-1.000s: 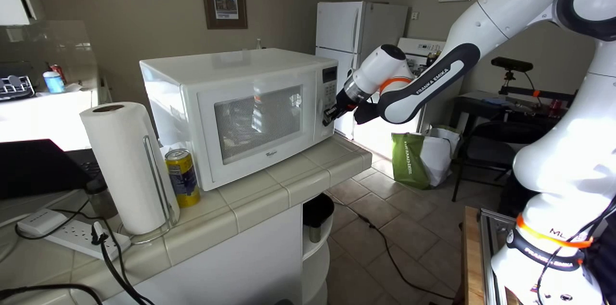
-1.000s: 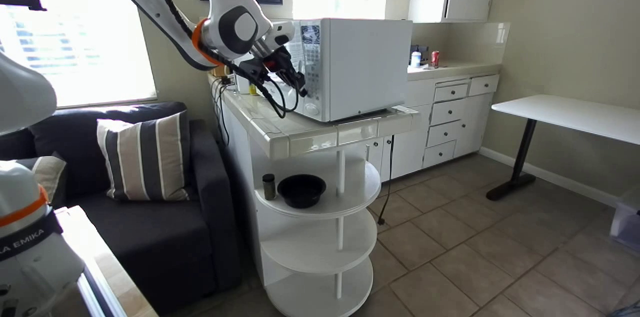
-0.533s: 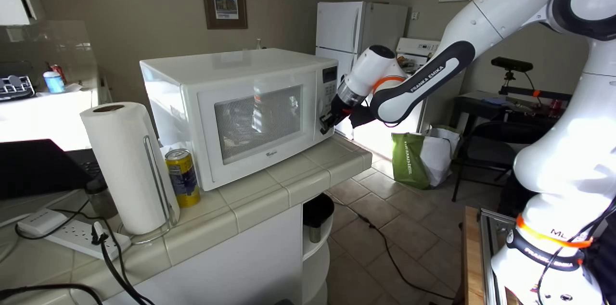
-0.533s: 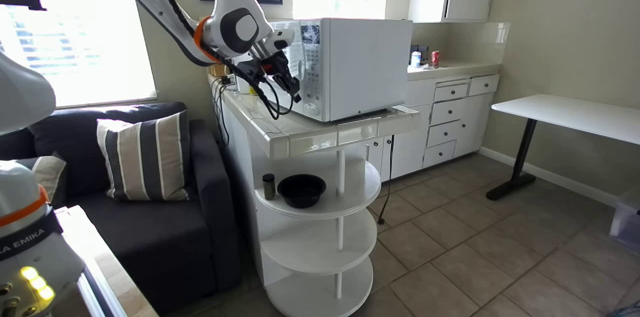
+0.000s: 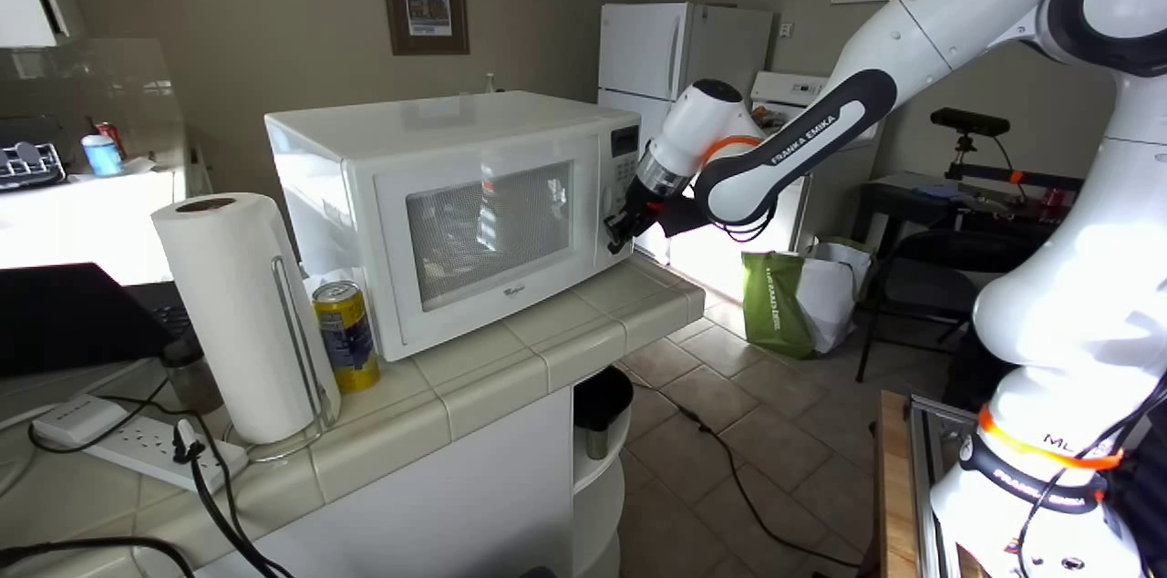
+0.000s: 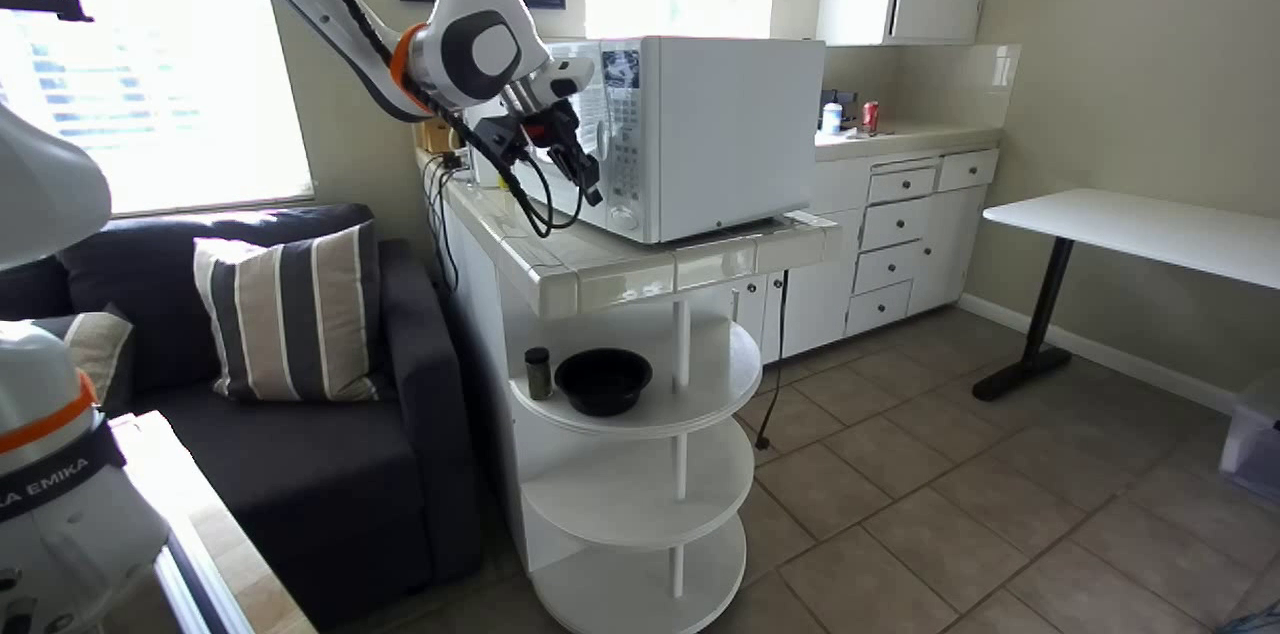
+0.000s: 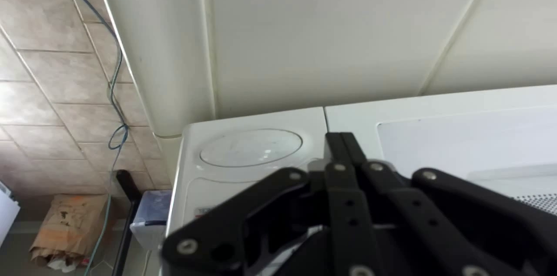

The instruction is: Press a button on the microwave

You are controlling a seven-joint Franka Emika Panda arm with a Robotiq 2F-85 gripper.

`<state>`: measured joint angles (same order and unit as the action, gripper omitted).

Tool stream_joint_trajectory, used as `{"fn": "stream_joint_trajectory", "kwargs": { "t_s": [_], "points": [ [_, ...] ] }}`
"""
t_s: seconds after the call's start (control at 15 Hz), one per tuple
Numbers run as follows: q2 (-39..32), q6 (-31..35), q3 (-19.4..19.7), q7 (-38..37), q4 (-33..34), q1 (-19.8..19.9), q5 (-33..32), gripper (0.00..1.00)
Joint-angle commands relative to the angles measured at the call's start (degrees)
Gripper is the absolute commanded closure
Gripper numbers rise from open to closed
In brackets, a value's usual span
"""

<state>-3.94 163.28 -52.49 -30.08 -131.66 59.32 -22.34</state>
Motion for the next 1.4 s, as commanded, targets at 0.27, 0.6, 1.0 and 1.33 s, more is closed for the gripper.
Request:
{"fn": "stream_joint_trajectory", "kwargs": {
  "t_s": [0.27, 0.6, 1.0, 1.33],
  "points": [
    [2.35, -3.89, -0.02, -0.25, 0.79, 0.37, 2.81, 1.0],
    [3.06, -4.91, 0.38, -0.57, 0.96, 0.58, 2.2, 1.0],
    [3.37, -4.49, 1.13, -1.17, 0.97, 0.63, 1.1, 1.0],
    [2.46, -3.62, 1.66, -0.95, 1.26, 0.63, -0.16, 1.0]
  ]
}}
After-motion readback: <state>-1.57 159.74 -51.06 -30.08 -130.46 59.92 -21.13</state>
